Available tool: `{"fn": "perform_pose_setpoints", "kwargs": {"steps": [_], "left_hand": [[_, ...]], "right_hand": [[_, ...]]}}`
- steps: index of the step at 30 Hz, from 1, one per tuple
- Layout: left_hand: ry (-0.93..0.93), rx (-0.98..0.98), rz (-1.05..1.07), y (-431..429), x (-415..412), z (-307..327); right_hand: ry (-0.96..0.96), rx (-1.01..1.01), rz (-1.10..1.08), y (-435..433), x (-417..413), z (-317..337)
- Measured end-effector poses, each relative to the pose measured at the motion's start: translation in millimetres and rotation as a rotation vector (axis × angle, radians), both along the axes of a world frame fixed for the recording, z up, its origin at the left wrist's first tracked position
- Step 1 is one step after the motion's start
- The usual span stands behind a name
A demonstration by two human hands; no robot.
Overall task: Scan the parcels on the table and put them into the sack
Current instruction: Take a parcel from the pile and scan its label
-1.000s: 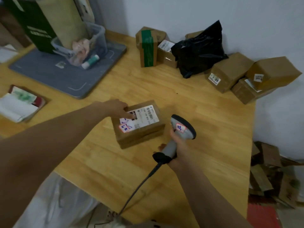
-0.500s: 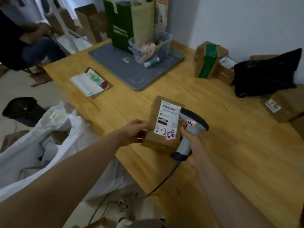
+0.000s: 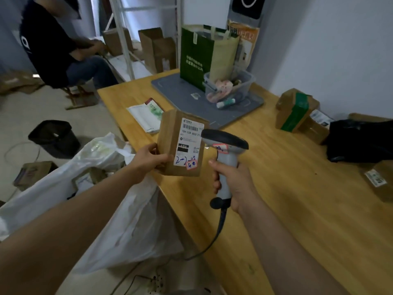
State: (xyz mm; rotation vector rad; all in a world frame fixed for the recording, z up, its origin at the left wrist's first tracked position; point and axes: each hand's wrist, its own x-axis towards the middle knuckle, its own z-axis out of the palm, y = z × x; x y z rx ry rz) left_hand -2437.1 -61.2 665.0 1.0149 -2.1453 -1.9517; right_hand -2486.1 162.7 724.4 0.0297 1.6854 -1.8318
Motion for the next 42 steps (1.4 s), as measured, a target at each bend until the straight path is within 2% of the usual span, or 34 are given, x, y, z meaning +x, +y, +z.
{"fn": "perform_pose_setpoints", "kwargs": {"steps": [16,30,36,42], "left_hand": [[0.025,-0.118,0.122,-40.3,17.4,3.3],[0.031,-0.089,0.179,-67.1,37.2,-2.8],[0.047,-0.01,0.225,-74.4,49.4,1.8],[0.108,0.241,0.274,-89.4,72.9,3.5]], "right_hand": [[0.059,-0.027,0.12,-43.0,12.1,29.7],[0.078,-0.024,0.187,-70.4,16.9,29.1],[0.052,-0.022,0.224,-86.1,16.5,23.5],[0.025,-0.043,0.113,-122.8,3.9,7.0]]}}
